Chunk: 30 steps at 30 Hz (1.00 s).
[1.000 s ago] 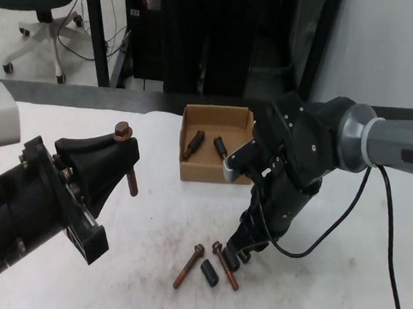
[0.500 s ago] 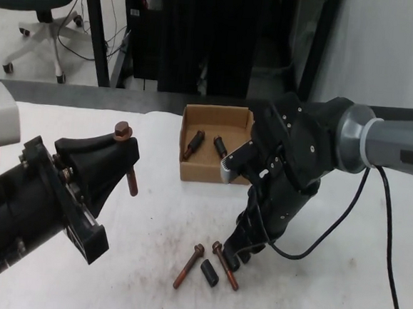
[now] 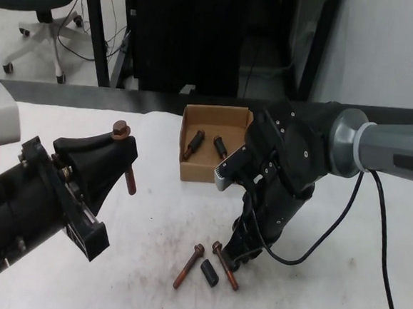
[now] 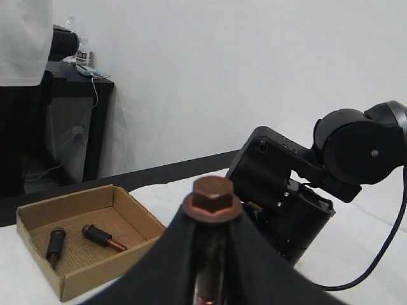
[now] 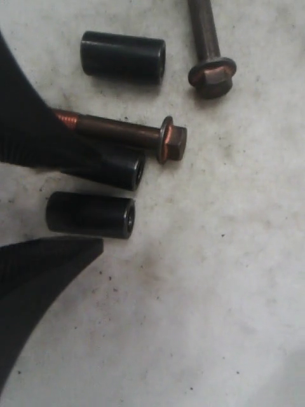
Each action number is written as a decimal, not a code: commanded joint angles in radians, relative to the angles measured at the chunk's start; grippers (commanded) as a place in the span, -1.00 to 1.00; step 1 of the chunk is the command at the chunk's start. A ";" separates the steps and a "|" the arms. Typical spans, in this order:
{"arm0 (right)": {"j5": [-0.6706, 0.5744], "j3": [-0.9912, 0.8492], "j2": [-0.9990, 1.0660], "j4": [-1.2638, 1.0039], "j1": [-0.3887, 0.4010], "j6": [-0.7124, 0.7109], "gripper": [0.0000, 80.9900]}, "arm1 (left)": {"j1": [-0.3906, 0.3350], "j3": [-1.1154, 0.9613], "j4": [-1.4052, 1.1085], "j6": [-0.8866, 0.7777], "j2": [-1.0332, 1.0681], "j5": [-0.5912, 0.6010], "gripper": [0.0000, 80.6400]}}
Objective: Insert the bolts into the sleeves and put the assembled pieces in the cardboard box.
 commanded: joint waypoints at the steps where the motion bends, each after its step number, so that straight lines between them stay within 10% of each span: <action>1: 0.001 -0.004 -0.001 0.001 0.002 -0.016 -0.19 | 0.001 -0.002 -0.007 0.002 -0.007 -0.009 -1.00; 30: 0.044 -0.001 0.048 -0.006 0.004 -0.061 -0.19 | 0.001 -0.002 -0.007 0.002 -0.007 -0.009 -1.00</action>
